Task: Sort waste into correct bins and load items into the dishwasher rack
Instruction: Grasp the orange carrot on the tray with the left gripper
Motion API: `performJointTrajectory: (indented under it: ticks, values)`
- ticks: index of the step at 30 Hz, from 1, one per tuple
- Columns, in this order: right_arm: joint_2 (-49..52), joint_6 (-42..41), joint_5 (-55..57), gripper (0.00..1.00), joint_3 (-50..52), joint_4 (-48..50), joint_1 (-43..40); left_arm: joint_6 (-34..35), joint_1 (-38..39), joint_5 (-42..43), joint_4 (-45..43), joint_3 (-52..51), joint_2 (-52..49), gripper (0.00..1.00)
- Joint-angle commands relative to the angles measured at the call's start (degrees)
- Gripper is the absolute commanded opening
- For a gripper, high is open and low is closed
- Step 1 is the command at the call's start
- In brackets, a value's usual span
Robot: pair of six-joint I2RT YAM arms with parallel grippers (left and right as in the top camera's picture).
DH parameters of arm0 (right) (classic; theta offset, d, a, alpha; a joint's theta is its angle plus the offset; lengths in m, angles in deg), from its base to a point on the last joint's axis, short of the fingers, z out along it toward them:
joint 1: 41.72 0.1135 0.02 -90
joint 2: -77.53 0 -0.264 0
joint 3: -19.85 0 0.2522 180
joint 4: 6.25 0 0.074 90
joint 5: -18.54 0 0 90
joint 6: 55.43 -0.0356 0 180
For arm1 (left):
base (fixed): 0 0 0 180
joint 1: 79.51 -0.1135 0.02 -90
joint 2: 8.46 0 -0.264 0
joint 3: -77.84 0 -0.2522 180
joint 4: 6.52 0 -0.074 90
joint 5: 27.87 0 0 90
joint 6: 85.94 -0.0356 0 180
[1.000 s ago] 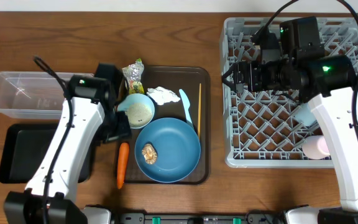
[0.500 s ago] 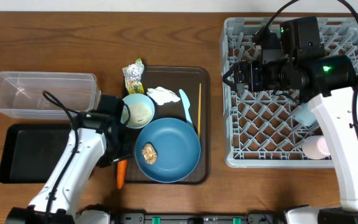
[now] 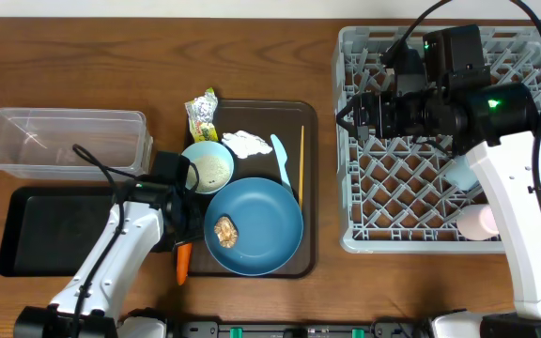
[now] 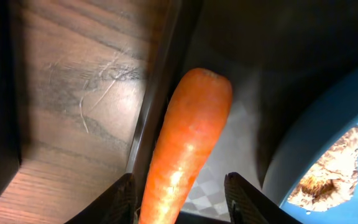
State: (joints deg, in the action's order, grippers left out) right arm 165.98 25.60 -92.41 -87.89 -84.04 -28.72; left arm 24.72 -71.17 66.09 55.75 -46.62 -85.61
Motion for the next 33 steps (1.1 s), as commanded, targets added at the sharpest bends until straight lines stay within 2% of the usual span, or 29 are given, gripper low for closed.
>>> performJointTrajectory:
  ticks: [1, 10, 18, 23, 33]
  values:
    - [0.1, 0.3, 0.2, 0.96, 0.0, 0.0, 0.2, -1.6, -0.3, -0.1, -0.7, -2.1, 0.0, 0.47]
    - [0.1, 0.3, 0.2, 0.97, 0.0, 0.0, 0.2, -3.3, -0.2, 7.4, -5.3, -4.3, 0.0, 0.44]
    - [0.1, 0.3, 0.2, 0.97, 0.0, 0.0, 0.2, -4.5, -0.2, 6.7, -6.9, -5.6, 0.0, 0.42]
    - [0.1, 0.3, 0.2, 0.97, 0.0, 0.0, 0.2, -3.9, -0.2, 6.5, -11.0, -8.4, 0.0, 0.38]
    - [0.1, 0.3, 0.2, 0.99, 0.0, 0.0, 0.2, -3.9, -0.3, 6.5, -11.4, -7.5, 0.2, 0.14]
